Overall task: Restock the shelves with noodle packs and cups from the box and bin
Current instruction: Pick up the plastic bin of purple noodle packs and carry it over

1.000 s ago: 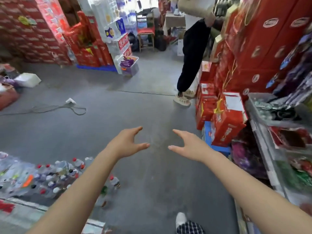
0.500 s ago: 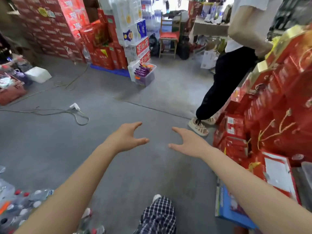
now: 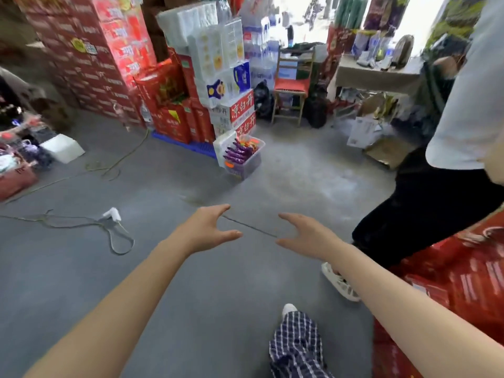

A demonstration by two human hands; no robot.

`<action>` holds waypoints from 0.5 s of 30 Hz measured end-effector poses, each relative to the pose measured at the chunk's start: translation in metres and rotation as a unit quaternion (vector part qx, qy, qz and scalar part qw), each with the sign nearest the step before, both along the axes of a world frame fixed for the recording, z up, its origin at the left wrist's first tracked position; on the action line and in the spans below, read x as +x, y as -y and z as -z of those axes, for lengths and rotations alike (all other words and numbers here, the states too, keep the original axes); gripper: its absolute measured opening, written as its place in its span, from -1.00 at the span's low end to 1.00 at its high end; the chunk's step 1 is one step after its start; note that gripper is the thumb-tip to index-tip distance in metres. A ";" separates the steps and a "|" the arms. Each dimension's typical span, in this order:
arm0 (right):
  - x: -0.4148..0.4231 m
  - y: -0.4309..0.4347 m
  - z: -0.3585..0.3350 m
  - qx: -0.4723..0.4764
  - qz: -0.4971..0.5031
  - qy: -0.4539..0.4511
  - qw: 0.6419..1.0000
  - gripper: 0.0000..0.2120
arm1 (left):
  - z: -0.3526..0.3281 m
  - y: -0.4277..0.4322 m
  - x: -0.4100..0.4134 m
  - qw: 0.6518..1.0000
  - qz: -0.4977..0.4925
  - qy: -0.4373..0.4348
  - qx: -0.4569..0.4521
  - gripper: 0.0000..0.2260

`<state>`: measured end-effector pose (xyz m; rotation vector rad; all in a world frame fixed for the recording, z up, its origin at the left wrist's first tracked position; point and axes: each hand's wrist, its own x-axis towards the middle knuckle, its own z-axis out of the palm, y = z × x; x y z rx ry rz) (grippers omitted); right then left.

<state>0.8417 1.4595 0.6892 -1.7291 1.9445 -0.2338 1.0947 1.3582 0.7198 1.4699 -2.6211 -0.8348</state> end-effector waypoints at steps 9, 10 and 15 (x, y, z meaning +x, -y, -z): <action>-0.136 0.270 -0.018 0.029 -0.016 0.021 0.999 -0.24 | -0.008 0.214 -0.106 0.992 -0.114 -0.022 0.052 -0.27; -0.144 0.297 -0.018 0.029 -0.018 0.027 0.999 -0.25 | -0.005 0.235 -0.113 0.990 -0.127 -0.019 0.057 -0.27; -0.187 0.441 -0.001 0.034 -0.021 0.049 0.998 -0.25 | 0.015 0.371 -0.155 0.981 -0.176 -0.018 0.076 -0.26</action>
